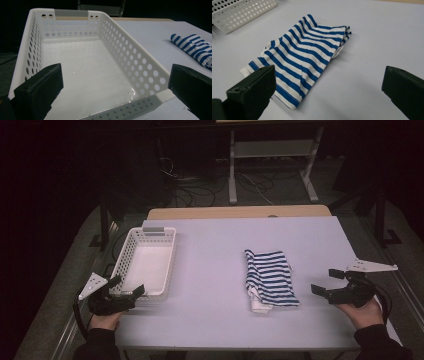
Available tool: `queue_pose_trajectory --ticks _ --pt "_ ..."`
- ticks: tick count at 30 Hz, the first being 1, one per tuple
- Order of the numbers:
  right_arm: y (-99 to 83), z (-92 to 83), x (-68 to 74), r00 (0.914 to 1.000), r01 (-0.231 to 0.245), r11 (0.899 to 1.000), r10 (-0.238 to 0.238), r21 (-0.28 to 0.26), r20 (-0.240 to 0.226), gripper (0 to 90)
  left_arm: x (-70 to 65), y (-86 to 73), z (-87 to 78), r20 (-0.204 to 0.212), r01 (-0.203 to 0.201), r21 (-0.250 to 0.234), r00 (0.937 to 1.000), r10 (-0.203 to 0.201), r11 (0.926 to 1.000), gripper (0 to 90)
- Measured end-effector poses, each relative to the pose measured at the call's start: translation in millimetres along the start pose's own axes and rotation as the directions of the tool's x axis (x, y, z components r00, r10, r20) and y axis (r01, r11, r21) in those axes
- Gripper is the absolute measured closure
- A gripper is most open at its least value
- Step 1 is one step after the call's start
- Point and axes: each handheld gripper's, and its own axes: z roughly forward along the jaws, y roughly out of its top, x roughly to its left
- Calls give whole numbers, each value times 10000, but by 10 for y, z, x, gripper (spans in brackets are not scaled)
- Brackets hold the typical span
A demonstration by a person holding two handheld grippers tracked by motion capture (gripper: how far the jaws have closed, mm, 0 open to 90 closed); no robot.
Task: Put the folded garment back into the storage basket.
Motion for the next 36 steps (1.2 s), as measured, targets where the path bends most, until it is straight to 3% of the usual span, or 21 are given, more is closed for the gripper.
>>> queue_pose_trajectory --ticks 17,23,28,33,36 --pt "2 -24 13 10000 -23 9999 22 -112 -53 0 -9 11 -2 64 3 -14 10000 -3 10000 0" --pt "2 -43 22 9998 -89 9998 91 -191 155 0 10 56 -26 88 124 -196 9999 -122 9997 0" --pt "18 -23 39 9999 36 10000 -36 24 117 0 -16 117 -8 76 -115 -46 9999 115 9999 0" --pt "62 -45 55 10000 2 9999 -2 -110 3 0 -82 188 23 171 -357 286 9992 352 9990 0" --pt "78 -64 34 9994 -295 9991 289 -305 -179 0 -135 249 45 332 -463 313 9984 452 9984 0"
